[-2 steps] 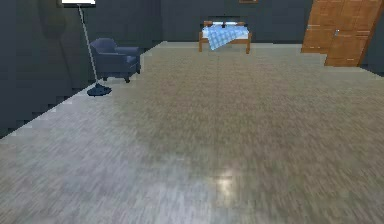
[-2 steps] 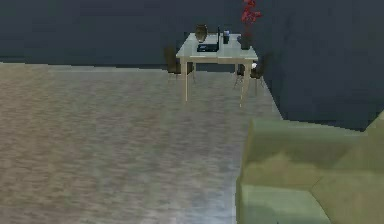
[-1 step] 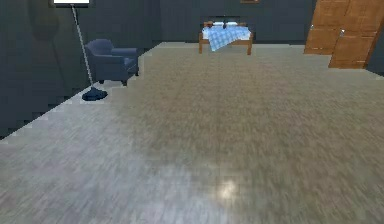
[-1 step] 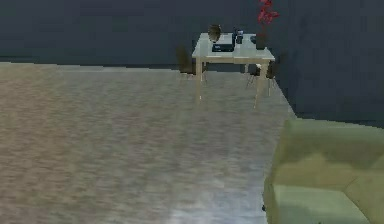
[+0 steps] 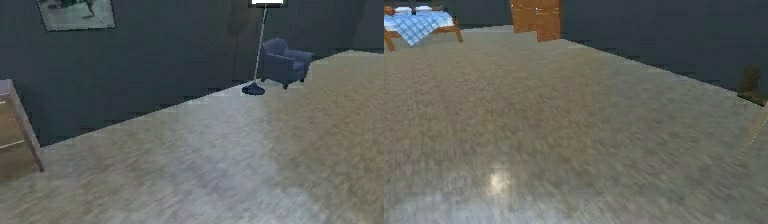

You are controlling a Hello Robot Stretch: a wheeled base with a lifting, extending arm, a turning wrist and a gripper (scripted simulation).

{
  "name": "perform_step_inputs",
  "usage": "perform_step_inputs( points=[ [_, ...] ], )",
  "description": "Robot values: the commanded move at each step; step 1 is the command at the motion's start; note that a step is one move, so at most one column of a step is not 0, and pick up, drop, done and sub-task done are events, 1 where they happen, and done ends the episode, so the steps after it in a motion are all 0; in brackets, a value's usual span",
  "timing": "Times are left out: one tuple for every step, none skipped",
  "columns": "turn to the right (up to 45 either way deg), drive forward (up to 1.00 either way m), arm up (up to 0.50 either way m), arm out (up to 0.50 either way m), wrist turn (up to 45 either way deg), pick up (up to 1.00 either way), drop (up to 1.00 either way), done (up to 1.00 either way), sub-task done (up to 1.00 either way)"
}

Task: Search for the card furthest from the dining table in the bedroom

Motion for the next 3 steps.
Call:
perform_step_inputs(
  points=[
    [-33.0, 0.0, 0.0, 0.0, 0.0, 0.0, 0.0, 0.0, 0.0],
    [0.0, 1.0, 0.0, 0.0, 0.0, 0.0, 0.0, 0.0, 0.0],
    [0.0, 0.8, 0.0, 0.0, 0.0, 0.0, 0.0, 0.0, 0.0]
  ],
)
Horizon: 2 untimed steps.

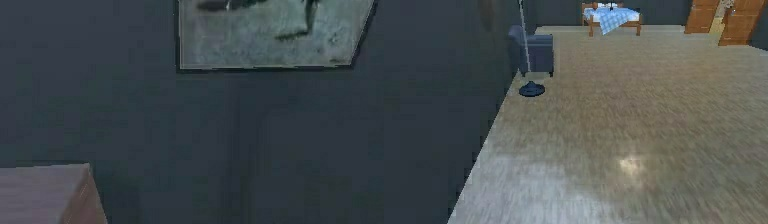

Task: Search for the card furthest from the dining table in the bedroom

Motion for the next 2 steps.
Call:
perform_step_inputs(
  points=[
    [-36.0, 0.0, 0.0, 0.0, 0.0, 0.0, 0.0, 0.0, 0.0],
    [0.0, 0.05, 0.0, 0.0, 0.0, 0.0, 0.0, 0.0, 0.0]
  ],
)
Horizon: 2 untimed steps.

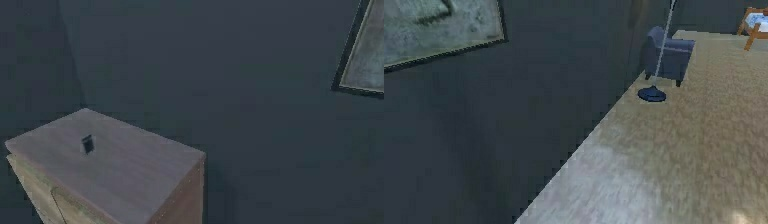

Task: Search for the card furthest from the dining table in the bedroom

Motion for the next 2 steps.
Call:
perform_step_inputs(
  points=[
    [-30.0, 0.0, 0.0, 0.0, 0.0, 0.0, 0.0, 0.0, 0.0],
    [0.0, 0.9, 0.0, 0.0, 0.0, 0.0, 0.0, 0.0, 0.0]
  ],
)
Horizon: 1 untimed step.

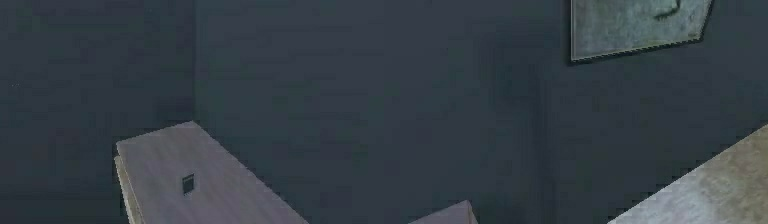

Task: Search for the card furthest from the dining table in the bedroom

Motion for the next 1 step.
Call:
perform_step_inputs(
  points=[
    [0.0, 0.0, 0.0, 0.0, 0.0, 0.0, 0.0, 1.0, 0.0]
  ],
)
